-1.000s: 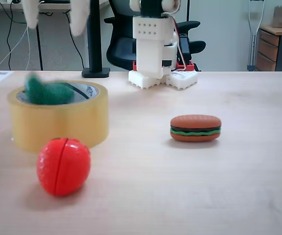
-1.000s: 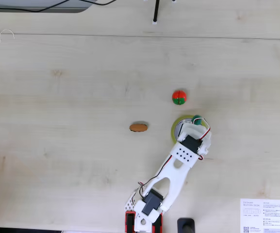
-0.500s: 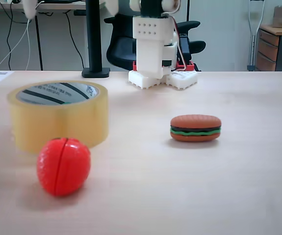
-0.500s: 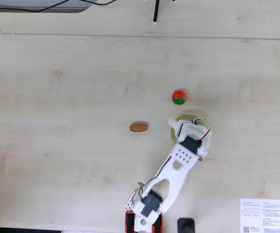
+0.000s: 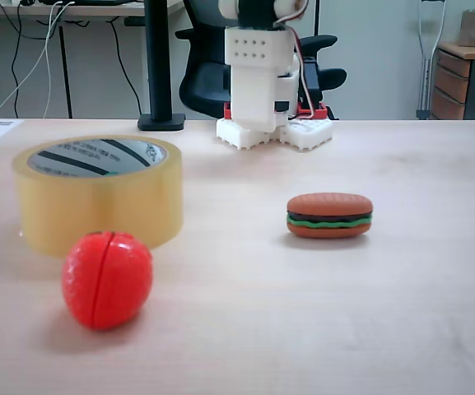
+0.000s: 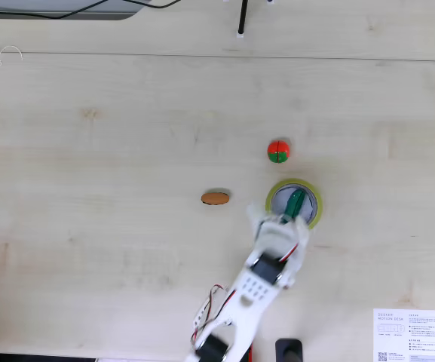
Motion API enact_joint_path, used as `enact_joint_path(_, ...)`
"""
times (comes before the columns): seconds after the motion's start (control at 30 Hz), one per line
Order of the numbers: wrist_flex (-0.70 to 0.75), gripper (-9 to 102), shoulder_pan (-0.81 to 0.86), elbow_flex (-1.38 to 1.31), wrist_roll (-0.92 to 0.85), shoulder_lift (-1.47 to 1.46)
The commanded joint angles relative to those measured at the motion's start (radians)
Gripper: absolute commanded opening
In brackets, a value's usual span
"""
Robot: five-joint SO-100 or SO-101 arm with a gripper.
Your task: Grasp a cucumber and put it in the hole.
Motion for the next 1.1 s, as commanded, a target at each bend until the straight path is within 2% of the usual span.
enact_joint_path(0.0, -0.037, 39, -0.012, 0.138, 0.008, 0.176)
enact_joint_path(0.53, -0.032, 29, -0.074, 0.546, 0.008, 0.499)
enact_joint_path(0.77, -0.014, 26, -0.155, 0.811, 0.008, 0.874)
enact_joint_path(0.93, 0.011, 20, -0.19, 0.89, 0.043, 0.985)
enact_joint_path(1.07, 0.018, 8, -0.235, 0.922, 0.124, 0.986)
